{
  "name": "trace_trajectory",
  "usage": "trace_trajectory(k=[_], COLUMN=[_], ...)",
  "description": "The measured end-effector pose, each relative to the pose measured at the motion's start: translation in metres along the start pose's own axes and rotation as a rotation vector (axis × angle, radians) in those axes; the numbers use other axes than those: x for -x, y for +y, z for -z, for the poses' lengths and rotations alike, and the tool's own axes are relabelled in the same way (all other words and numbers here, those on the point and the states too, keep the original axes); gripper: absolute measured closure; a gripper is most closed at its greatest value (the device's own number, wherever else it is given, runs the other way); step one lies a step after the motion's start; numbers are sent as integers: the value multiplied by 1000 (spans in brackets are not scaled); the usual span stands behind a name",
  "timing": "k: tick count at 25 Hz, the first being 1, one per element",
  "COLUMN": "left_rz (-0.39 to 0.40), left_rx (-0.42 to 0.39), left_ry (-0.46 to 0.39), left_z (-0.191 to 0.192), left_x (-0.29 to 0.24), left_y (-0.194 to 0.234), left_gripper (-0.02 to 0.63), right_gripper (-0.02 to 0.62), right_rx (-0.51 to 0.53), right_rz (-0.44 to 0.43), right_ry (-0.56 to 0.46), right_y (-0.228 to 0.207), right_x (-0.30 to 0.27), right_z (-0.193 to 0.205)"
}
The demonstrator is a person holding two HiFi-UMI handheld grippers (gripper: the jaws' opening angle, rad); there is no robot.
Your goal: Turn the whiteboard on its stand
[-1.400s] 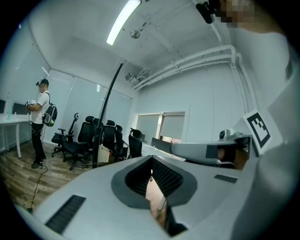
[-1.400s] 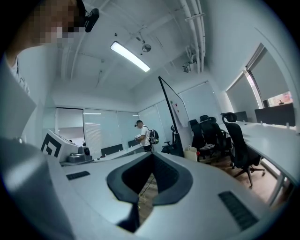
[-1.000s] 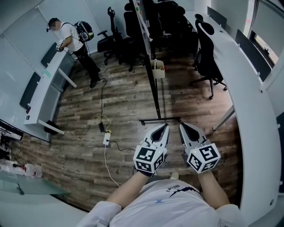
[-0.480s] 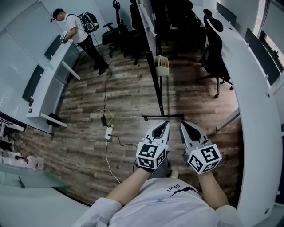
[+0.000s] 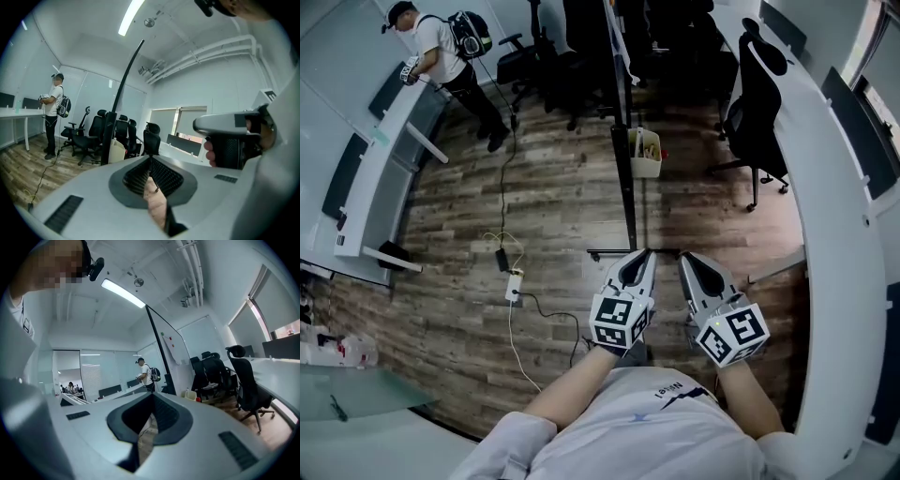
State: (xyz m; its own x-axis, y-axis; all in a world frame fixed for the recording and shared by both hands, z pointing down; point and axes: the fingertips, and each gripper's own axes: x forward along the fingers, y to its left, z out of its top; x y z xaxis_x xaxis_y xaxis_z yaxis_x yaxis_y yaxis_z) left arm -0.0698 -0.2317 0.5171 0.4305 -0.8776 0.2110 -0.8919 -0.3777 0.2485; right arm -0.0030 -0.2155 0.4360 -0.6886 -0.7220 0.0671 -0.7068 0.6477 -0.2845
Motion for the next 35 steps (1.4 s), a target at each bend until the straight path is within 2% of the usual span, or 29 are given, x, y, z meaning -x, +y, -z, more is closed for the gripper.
trace_trajectory(k=[4, 10, 14, 25, 29, 35], left_rz=[-1, -48, -82, -283, -315, -344], left_rx=[-15, -7, -8, -11, -23, -33], left_ry=[11, 58, 72, 68, 39, 3], left_z=[0, 21, 28, 6, -13, -31], left_x=[-32, -72, -105, -185, -204, -222], left_y=[32, 81, 104, 182, 194, 202], left_gripper=[592, 584, 490, 349, 341, 342], right_gripper=[583, 583, 583, 583, 583, 583], right_rx=[-5, -11, -20, -39, -55, -43], right_rz=[29, 24, -7, -157, -175, -206], right_ry=[8, 19, 34, 82, 95, 105], right_y=[-17, -33, -54, -112, -132, -140], right_x=[-39, -79, -107, -181, -194, -205], right_z=[1, 0, -3, -17, -18, -24])
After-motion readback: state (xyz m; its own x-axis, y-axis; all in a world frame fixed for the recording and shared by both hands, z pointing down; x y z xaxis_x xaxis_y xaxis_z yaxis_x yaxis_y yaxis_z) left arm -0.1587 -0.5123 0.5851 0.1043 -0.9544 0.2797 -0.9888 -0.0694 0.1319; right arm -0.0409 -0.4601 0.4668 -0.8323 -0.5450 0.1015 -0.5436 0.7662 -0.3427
